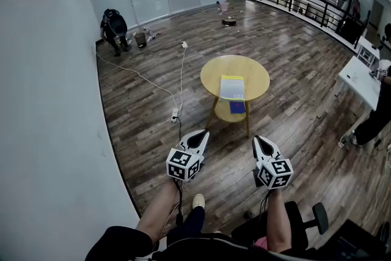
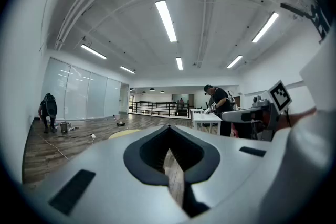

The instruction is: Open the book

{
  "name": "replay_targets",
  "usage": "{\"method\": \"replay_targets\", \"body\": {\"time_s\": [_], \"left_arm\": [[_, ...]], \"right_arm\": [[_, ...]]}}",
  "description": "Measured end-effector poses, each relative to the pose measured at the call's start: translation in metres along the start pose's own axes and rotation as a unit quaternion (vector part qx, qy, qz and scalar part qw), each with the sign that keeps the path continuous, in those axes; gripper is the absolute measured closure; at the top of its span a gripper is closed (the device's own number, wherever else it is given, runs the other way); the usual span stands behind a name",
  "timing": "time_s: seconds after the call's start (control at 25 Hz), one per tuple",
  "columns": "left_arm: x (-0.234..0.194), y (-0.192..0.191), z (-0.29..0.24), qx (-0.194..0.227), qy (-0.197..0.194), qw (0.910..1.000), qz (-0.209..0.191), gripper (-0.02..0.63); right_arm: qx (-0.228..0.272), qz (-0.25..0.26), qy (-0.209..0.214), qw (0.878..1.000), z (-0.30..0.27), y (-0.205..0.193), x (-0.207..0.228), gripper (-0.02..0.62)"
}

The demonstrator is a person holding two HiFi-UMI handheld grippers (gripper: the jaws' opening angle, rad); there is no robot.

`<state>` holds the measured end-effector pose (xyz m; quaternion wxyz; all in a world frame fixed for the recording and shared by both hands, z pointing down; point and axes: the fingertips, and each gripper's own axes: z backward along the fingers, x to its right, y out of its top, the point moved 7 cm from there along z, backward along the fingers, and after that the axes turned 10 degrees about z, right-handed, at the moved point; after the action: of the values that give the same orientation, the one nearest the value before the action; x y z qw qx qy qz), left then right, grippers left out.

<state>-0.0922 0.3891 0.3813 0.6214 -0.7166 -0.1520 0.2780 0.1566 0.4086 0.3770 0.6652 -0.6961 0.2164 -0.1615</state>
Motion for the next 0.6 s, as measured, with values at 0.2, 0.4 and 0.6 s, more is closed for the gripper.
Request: {"method": "replay_targets", "body": {"time_s": [0.2, 0.4, 0.6], "left_arm": [[-0.058, 0.018, -0.04, 0.0, -0.01, 0.9998, -0.014, 0.607], [-0.114, 0.037, -0.073, -0.006, -0.016, 0.9997, -0.019, 0.607], [-0.164, 0.039, -0.102, -0.008, -0.012, 0.9998, -0.011, 0.607]], "right_arm": [[0.004, -0.001, -0.009, 1.0, -0.066, 0.005, 0.009, 0.598], [0.003, -0.001, -0.017, 1.0, -0.132, 0.017, 0.016, 0.598], [-0.003, 0.0, -0.022, 1.0, -0.187, 0.016, 0.023, 0.598]]}}
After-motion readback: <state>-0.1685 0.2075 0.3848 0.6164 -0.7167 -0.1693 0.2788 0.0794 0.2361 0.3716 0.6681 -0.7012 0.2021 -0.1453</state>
